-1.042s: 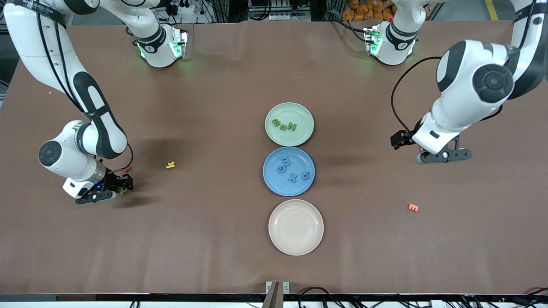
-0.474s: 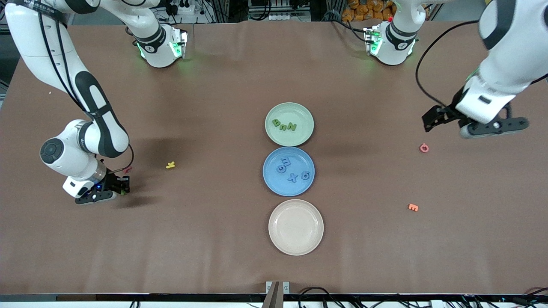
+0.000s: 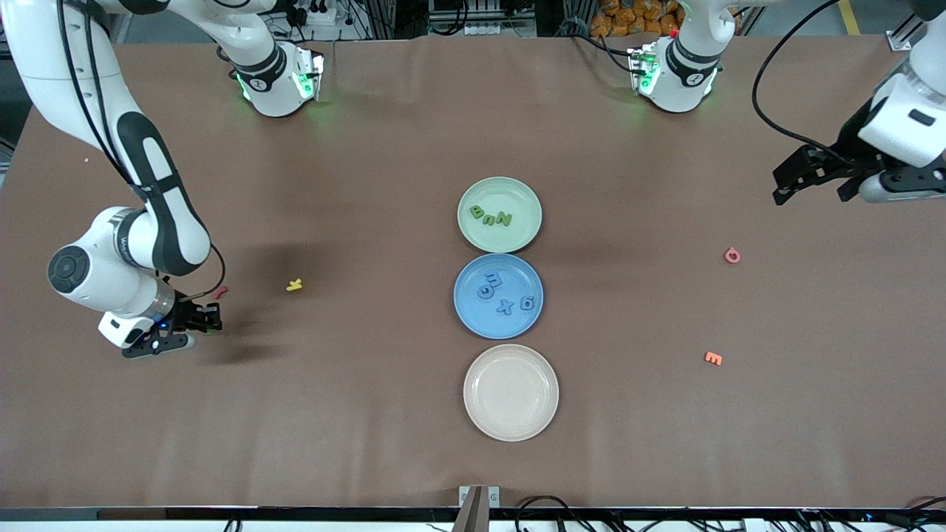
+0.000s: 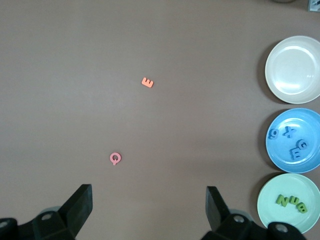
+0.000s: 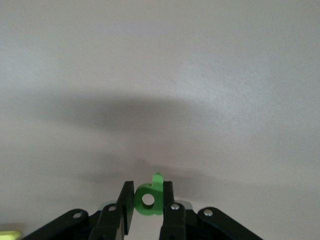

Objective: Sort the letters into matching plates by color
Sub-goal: 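Lift the d and carry it over the green plate with the right gripper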

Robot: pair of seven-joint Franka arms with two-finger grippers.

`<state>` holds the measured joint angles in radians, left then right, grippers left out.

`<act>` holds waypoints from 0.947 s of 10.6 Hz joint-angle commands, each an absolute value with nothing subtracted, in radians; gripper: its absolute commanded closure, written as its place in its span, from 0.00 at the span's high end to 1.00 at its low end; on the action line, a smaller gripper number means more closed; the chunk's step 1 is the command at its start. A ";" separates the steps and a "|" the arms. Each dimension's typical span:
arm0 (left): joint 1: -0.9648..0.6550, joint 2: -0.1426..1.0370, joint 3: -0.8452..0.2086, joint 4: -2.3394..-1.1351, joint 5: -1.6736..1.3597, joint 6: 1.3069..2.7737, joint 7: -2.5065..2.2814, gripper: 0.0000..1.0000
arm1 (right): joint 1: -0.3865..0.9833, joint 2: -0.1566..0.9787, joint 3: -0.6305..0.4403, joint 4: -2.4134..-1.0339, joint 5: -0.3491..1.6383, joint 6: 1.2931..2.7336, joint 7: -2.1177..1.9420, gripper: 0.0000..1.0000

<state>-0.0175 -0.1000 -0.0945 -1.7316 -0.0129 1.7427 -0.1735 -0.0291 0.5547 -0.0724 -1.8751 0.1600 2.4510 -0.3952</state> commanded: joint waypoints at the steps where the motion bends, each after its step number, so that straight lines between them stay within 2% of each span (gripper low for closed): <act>1: -0.063 -0.063 -0.058 -1.683 0.018 1.724 -0.132 1.00 | 0.017 0.532 -0.084 -1.839 0.179 2.396 -0.313 0.00; 4: -0.063 -0.003 -0.052 -1.591 0.023 1.726 -0.097 1.00 | 0.067 0.532 -0.081 -1.754 0.178 2.272 -0.133 0.00; 8: -0.063 -0.003 -0.054 -1.574 0.005 1.674 -0.087 1.00 | 0.142 0.514 -0.051 -1.744 0.178 2.243 0.097 0.00; 10: -0.063 0.003 -0.020 -1.511 -0.023 1.602 -0.061 1.00 | 0.199 0.502 -0.022 -1.744 0.178 2.240 0.248 0.00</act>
<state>-0.0520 -0.0114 -0.0644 -1.5901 -0.0016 1.6941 -0.1038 0.1495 0.5286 -0.0477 -1.7397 0.1691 2.2590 0.1015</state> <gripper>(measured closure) 0.000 0.731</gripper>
